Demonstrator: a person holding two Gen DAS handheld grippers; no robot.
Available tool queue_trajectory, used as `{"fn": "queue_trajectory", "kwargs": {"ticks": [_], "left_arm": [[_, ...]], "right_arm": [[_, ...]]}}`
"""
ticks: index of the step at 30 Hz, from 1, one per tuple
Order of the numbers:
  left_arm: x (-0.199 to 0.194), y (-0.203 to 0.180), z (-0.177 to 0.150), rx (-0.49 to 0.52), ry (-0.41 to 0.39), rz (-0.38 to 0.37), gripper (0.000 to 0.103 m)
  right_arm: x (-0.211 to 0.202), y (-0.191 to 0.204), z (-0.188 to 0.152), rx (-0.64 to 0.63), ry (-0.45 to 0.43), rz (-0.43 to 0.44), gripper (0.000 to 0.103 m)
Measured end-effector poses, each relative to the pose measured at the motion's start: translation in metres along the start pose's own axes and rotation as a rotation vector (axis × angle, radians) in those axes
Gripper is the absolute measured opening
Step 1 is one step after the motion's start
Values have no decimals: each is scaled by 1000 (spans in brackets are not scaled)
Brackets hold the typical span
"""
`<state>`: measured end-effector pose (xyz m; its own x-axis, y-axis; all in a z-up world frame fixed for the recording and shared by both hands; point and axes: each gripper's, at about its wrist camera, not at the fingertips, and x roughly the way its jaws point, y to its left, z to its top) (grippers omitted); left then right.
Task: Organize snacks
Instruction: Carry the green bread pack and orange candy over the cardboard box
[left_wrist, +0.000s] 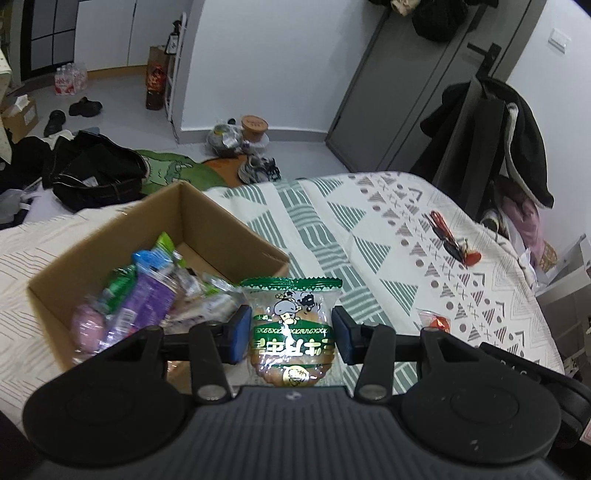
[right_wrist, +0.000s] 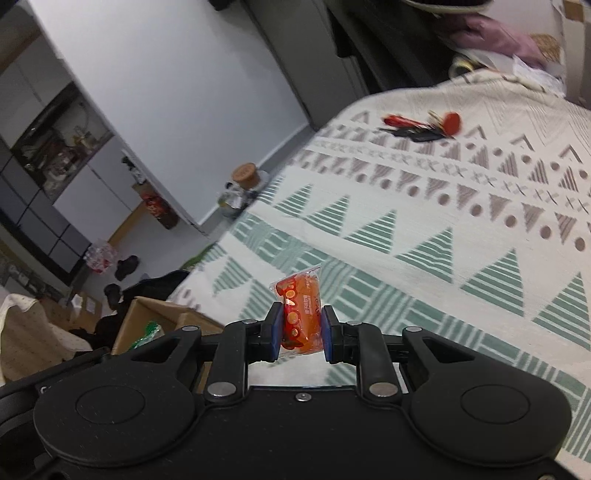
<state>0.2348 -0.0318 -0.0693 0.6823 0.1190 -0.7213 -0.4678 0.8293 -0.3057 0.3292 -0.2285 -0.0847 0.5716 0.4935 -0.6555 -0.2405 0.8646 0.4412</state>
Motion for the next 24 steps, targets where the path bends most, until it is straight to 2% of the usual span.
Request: {"fn": "queue_trajectory", "kwargs": {"ticks": [6,15,24], "left_arm": [[-19,18,6,-28,-32,13,46],[-46,45,16,-45,-78,26,46],[-59,83,27,-69,-105,51,46]], "right_arm": [[-15,25,-5,-2,-32,33,21],[-26,57,-21,69,-63,109,21],[-28,88,-36,53,-81,156,21]]}}
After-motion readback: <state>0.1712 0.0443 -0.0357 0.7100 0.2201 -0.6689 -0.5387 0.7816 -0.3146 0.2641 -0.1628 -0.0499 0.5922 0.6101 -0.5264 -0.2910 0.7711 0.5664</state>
